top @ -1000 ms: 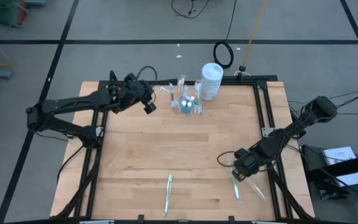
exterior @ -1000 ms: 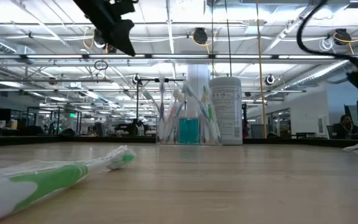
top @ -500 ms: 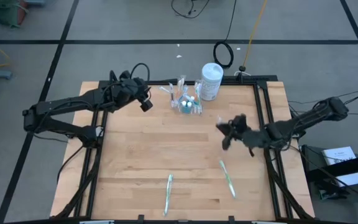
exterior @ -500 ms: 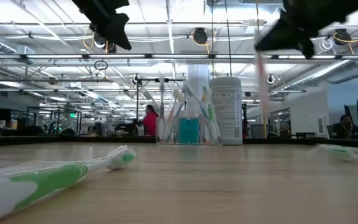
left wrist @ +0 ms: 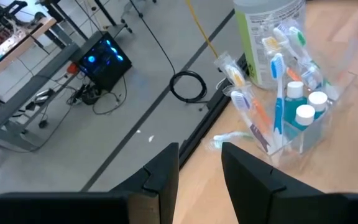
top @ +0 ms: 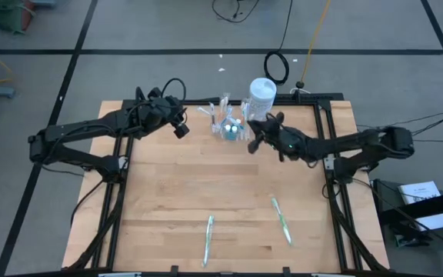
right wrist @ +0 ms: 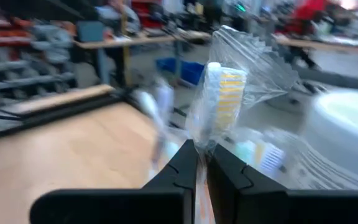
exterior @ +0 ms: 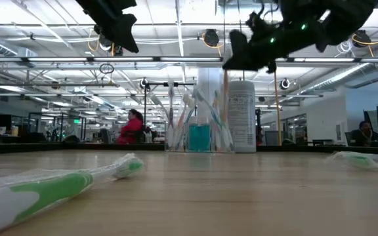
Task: Pick & Place toothbrushing station
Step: Put the orange toothbrush into the transparent organizer
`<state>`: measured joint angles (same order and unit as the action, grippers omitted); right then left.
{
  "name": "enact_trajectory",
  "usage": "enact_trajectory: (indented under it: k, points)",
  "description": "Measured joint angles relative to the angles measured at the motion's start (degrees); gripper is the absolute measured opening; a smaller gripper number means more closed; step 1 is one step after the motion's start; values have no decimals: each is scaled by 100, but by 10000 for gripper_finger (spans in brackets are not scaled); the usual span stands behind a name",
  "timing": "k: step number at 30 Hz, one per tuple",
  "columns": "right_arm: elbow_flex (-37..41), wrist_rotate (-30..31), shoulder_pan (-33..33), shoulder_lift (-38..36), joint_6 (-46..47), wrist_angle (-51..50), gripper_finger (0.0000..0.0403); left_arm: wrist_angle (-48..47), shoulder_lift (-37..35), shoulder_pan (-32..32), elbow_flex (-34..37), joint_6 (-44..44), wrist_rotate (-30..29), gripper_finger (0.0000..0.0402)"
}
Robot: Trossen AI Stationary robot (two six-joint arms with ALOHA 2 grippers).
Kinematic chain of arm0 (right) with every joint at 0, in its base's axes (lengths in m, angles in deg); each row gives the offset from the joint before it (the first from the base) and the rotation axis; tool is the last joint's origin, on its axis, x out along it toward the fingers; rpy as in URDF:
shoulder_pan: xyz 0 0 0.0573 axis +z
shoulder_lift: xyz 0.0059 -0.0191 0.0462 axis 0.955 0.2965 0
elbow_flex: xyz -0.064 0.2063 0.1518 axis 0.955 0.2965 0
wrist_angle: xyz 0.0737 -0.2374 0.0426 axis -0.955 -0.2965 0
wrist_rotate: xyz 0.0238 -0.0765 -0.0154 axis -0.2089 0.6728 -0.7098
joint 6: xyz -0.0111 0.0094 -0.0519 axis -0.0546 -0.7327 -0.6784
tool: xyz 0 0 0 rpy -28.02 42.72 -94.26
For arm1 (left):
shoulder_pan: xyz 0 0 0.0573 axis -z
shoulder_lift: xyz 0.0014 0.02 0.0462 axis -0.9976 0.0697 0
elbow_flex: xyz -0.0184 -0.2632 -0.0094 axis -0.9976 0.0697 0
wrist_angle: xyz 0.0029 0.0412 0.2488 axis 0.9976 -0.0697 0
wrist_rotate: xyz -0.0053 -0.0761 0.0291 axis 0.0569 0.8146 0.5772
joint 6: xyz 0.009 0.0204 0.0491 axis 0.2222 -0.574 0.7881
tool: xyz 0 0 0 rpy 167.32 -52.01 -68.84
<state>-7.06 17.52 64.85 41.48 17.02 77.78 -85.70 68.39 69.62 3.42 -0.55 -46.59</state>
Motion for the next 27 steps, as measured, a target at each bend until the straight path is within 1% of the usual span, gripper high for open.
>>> enact_trajectory:
  k: [5,9,13,15,18,21,23,27]
  points:
    - [0,-46,-405,360,481,-88,11,-77,83,0,2,18,53,129]
    - [1,-46,-459,618,704,-404,11,-78,71,0,2,-21,49,129]
    - [-2,-47,-452,860,695,-387,21,-95,70,0,2,-386,144,129]
    - [-2,-150,-450,950,642,-406,30,-130,71,0,2,-752,525,129]
    - [-2,-433,-452,974,553,-520,46,-205,72,54,2,-1280,1521,129]
    - [-1,-624,-452,971,389,-658,65,-592,72,194,2,-1695,2377,129]
    - [36,-629,-452,930,349,-699,78,-882,133,358,2,-2108,2678,129]
    - [76,-622,-428,897,235,-726,103,-1340,344,860,2,-3217,2737,129]
